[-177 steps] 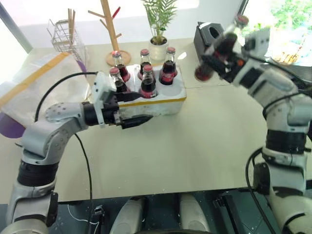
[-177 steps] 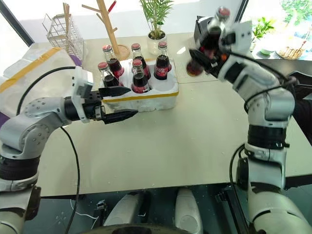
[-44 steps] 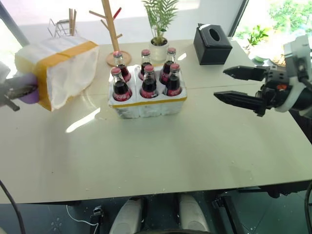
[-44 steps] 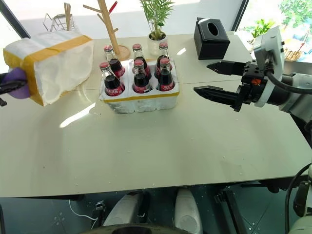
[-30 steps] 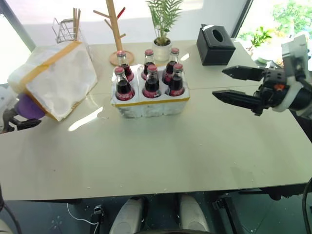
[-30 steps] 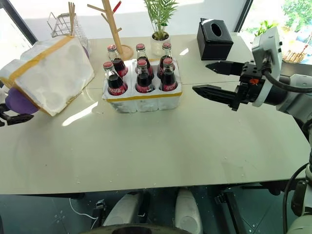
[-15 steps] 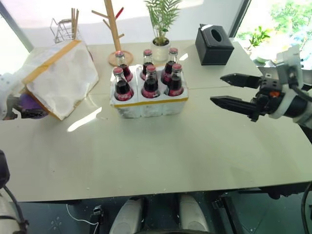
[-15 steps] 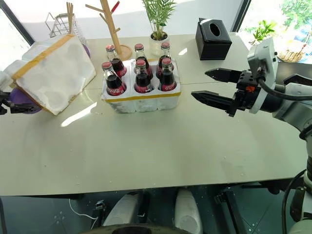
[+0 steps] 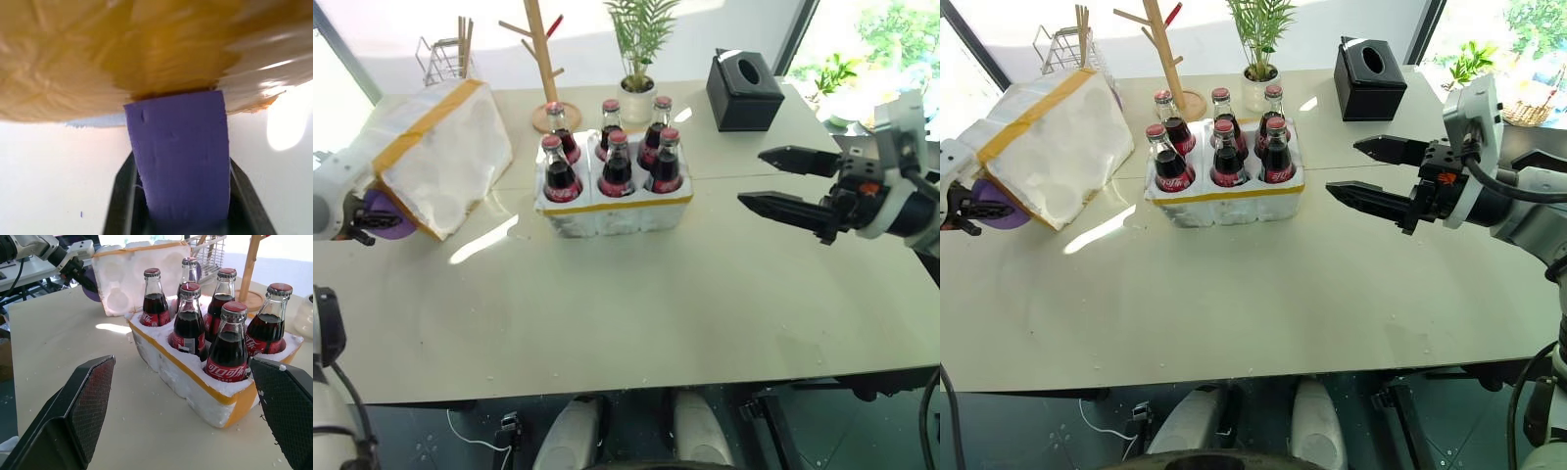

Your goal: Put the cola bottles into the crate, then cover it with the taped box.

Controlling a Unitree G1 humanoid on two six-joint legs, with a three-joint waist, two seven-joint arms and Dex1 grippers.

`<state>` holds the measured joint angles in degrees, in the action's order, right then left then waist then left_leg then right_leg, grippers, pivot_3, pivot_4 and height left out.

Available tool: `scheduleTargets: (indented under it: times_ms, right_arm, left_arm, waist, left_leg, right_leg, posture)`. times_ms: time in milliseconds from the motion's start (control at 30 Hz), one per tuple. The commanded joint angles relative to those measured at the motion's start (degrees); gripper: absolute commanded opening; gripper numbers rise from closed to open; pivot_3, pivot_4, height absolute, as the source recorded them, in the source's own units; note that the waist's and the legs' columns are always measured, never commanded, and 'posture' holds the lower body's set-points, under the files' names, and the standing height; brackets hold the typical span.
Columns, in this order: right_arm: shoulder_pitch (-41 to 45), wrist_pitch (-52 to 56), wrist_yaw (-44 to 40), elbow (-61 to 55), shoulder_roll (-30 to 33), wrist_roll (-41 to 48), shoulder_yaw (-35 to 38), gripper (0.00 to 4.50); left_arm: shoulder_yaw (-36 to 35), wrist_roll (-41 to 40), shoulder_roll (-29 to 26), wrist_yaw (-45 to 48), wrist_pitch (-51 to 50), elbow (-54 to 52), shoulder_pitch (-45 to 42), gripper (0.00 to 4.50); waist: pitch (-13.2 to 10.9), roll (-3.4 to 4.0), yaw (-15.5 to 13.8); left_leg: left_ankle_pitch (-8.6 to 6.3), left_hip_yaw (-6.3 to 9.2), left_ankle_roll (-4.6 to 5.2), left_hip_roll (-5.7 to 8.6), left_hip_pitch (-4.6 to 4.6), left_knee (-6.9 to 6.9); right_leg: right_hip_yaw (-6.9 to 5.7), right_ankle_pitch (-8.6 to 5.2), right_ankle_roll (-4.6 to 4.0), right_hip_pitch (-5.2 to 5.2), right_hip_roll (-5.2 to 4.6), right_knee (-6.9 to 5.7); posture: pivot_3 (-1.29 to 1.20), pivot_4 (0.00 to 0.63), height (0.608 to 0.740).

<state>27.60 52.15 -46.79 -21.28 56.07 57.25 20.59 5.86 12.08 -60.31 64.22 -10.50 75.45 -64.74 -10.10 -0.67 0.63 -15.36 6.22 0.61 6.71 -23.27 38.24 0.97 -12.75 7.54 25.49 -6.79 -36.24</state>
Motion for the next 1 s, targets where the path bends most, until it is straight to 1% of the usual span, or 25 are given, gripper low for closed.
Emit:
scheduleTargets:
  times_ms: [33, 167, 267, 333, 400, 467, 567, 633, 667, 767, 833, 933, 1000]
  right_arm:
    - [1.0, -0.6, 0.0, -1.3, 0.7, 0.9, 1.5, 4.5]
    - [0.0, -0.4, 0.5, -2.2, 0.7, 1.3, 2.5, 4.5]
    - [-0.9, -0.1, 0.7, -2.7, 1.1, 1.6, 3.1, 4.5]
    - [-1.5, 0.7, 0.4, -2.6, 1.6, 2.5, 4.0, 4.5]
    - [-2.1, 2.0, 0.0, -2.1, 2.4, 3.8, 4.8, 4.5]
    - [-2.7, 2.6, -0.5, -1.9, 3.1, 4.5, 5.7, 4.5]
    - [-2.5, 1.9, 0.0, -1.7, 3.6, 3.0, 5.2, 4.5]
    - [-2.0, 1.6, 0.0, -1.2, 3.7, 2.6, 4.7, 4.5]
    - [-1.7, 1.6, -0.1, -1.0, 3.7, 2.7, 4.6, 4.5]
    - [-0.7, 1.3, -0.4, -0.2, 3.6, 2.4, 3.6, 4.5]
    - [0.3, 1.1, -0.2, 0.3, 3.1, 2.3, 2.9, 4.5]
    - [1.1, 1.0, 0.1, 0.6, 2.7, 2.3, 2.4, 4.5]
    - [1.3, 1.0, 0.3, 0.5, 2.6, 2.5, 2.3, 4.5]
  left_arm:
    - [-0.4, 0.8, -0.2, -1.7, 0.5, 0.3, -1.7, 0.33]
    - [-1.0, 0.4, -1.1, -1.8, 1.5, -0.2, -2.5, 0.33]
    - [-1.6, -0.3, -2.7, -0.2, 3.9, -1.4, -2.7, 0.33]
    - [-1.5, -0.5, -4.3, 2.1, 7.1, -3.3, -2.3, 0.33]
    - [-2.5, -2.3, -5.7, 6.4, 8.9, -6.5, -1.6, 0.33]
    - [-4.1, -4.6, -7.0, 8.9, 10.5, -11.4, 0.3, 0.33]
    - [-7.7, -8.9, -8.6, 11.5, 8.7, -21.5, 5.6, 0.33]
    - [-11.0, -11.8, -9.4, 10.9, 6.6, -29.7, 9.5, 0.33]
    - [-12.6, -13.1, -9.4, 10.0, 6.2, -33.3, 11.0, 0.33]
    - [-15.3, -14.6, -6.7, 3.2, 9.5, -41.6, 12.4, 0.33]
    - [-14.3, -11.4, -4.5, -4.1, 15.4, -44.0, 12.1, 0.33]
    - [-11.9, -6.7, -0.8, -13.8, 19.1, -44.7, 9.4, 0.33]
    - [-8.7, -0.2, 0.0, -21.6, 27.1, -43.1, 7.9, 0.33]
  waist:
    - [0.0, 0.0, 0.0]
    - [0.0, 0.0, 0.1]
    - [0.0, 0.0, 0.1]
    - [0.0, -0.05, 0.1]
    - [0.0, -0.07, 0.1]
    - [0.0, -0.07, 0.1]
    - [0.0, -0.06, 0.2]
    - [0.0, -0.06, 0.1]
    - [0.0, -0.06, 0.1]
    - [0.0, -0.07, -0.1]
    - [0.0, -0.07, -0.2]
    - [0.0, -0.07, -0.3]
    - [0.0, -0.07, -0.1]
  left_leg:
    - [0.0, 0.0, 0.0, 0.0, 0.0, 0.0]
    - [0.0, 0.0, 0.0, 0.0, 0.0, 0.0]
    - [0.0, 0.0, 0.0, 0.0, 0.0, 0.0]
    - [0.0, 0.0, 0.0, 0.0, -0.01, 0.0]
    - [0.0, 0.01, 0.0, 0.0, -0.05, 0.0]
    - [-0.01, 0.0, 0.02, -0.01, -0.06, 0.0]
    - [-0.01, 0.0, 0.02, -0.01, -0.05, 0.0]
    - [-0.01, 0.0, 0.02, -0.01, -0.04, 0.0]
    - [-0.01, 0.0, 0.02, -0.02, -0.04, 0.0]
    - [-0.01, 0.02, 0.01, -0.02, -0.05, 0.02]
    - [-0.01, 0.02, 0.01, -0.01, -0.05, 0.04]
    - [0.0, 0.02, -0.01, 0.0, -0.02, 0.04]
    - [0.0, 0.01, -0.01, 0.0, -0.02, 0.04]
  right_leg:
    - [0.0, 0.0, 0.0, 0.0, 0.0, 0.0]
    - [0.0, 0.0, 0.0, 0.01, 0.0, 0.0]
    - [0.0, 0.0, 0.0, 0.01, 0.0, 0.0]
    - [0.0, 0.0, 0.0, 0.02, 0.0, 0.0]
    - [0.0, 0.0, 0.0, 0.04, 0.0, 0.01]
    - [0.0, 0.0, 0.0, 0.04, -0.01, 0.01]
    - [0.02, 0.0, 0.0, 0.05, -0.03, 0.02]
    - [0.04, 0.0, 0.0, 0.05, -0.03, 0.02]
    - [0.04, 0.0, 0.0, 0.05, -0.03, 0.01]
    - [0.04, 0.0, 0.0, 0.04, -0.03, 0.02]
    - [0.04, 0.01, 0.01, 0.01, -0.04, 0.04]
    - [0.03, 0.01, 0.01, -0.02, -0.04, 0.06]
    - [0.03, 0.01, 0.02, -0.01, -0.04, 0.05]
  posture:
    - [0.0, 0.15, 0.74]
    - [0.0, 0.15, 0.74]
    - [0.0, 0.15, 0.74]
    - [0.0, 0.15, 0.74]
    - [0.0, 0.15, 0.74]
    - [0.0, 0.15, 0.74]
    - [0.0, 0.15, 0.74]
    - [0.0, 0.15, 0.74]
    - [0.0, 0.15, 0.74]
    - [0.0, 0.15, 0.74]
    - [0.0, 0.15, 0.74]
    - [0.0, 0.15, 0.74]
    - [0.0, 0.15, 0.74]
